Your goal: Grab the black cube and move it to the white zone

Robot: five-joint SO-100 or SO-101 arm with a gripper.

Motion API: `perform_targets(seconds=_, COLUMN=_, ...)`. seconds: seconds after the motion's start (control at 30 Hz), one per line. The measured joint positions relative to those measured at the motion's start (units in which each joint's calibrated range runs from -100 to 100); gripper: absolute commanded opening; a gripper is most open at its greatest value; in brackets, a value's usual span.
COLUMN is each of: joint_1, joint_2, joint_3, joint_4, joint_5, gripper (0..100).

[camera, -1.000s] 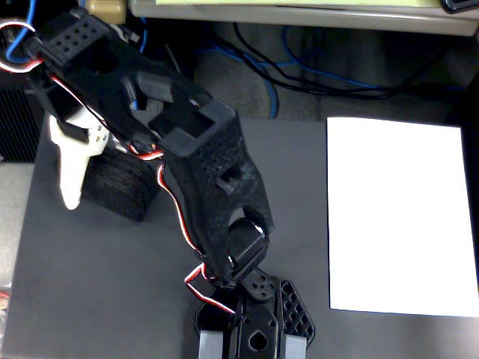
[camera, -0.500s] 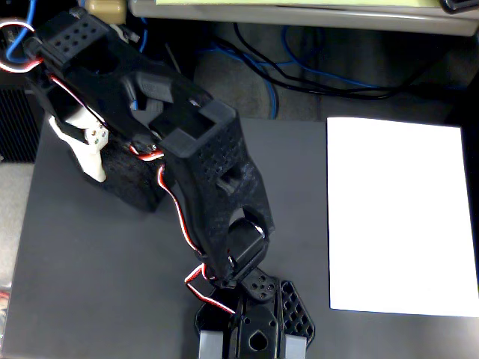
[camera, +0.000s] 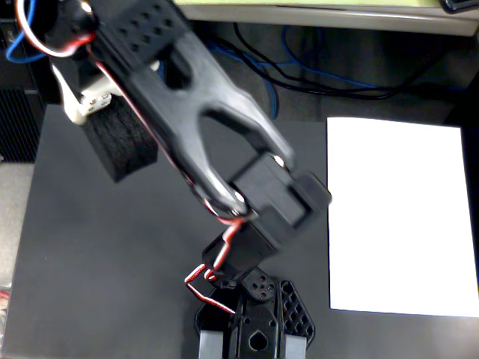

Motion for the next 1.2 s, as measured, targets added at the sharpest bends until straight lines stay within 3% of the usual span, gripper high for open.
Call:
perform_targets(seconds=0.17, joint_1=5.83, joint_2=-6.41, joint_3=0.00, joint_4=0.00, joint_5=-6.56, gripper=1)
perform_targets(seconds=0.47, joint_1=35.89, joint_2=-24.97, joint_3=0.00, joint_4=0.43, joint_5=-7.08, gripper=1)
perform_targets(seconds=0.6, joint_1=43.21, joint_2=-32.13, joint_3=0.00, joint_4=0.51, joint_5=-7.92, gripper=1)
perform_targets(seconds=0.77, joint_1=45.49, joint_2=-32.79, joint_3=0.00, joint_4=0.51, joint_5=-12.01, gripper=1)
perform_targets(seconds=1.2, joint_1=80.65, joint_2=-32.54, joint_3=0.00, joint_4=0.51, joint_5=-12.22, gripper=1)
